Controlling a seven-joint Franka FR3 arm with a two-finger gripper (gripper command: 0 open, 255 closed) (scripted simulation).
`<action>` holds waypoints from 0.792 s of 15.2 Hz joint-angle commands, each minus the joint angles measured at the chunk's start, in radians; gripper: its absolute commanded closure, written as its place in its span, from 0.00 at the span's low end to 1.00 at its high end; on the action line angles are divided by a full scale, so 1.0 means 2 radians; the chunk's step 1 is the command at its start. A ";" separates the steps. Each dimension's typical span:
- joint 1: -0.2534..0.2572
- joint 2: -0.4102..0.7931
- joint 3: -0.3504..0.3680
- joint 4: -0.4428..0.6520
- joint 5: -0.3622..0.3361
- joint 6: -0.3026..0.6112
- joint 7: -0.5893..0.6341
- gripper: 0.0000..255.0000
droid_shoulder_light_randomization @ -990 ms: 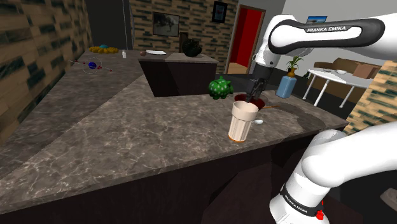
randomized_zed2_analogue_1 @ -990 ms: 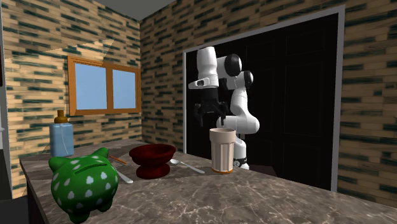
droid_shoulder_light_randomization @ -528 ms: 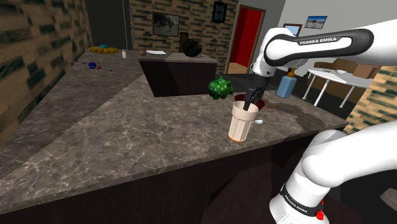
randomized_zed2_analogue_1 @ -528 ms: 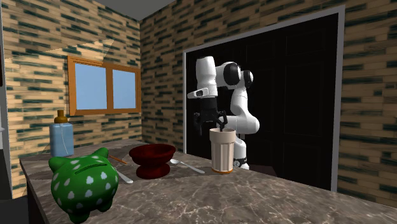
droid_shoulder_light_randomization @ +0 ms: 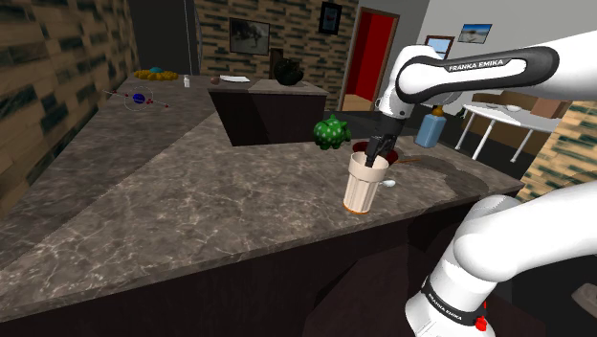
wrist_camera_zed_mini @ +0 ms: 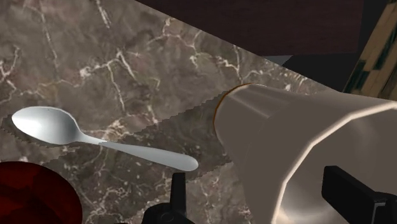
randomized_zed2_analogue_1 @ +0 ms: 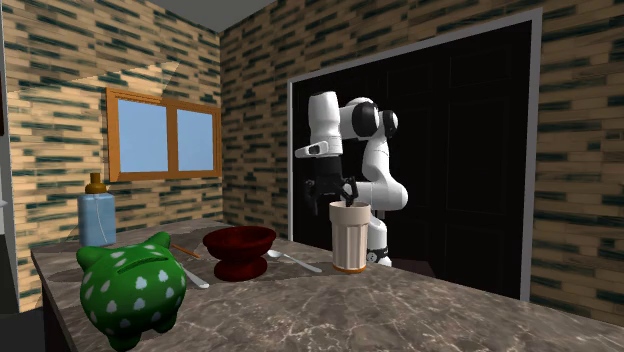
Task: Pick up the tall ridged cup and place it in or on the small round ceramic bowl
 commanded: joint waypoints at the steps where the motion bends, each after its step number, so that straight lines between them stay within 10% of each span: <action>1: 0.000 0.000 0.000 0.000 0.000 0.000 0.000 1.00; 12: 0.001 -0.002 0.002 0.012 0.001 -0.014 0.001 1.00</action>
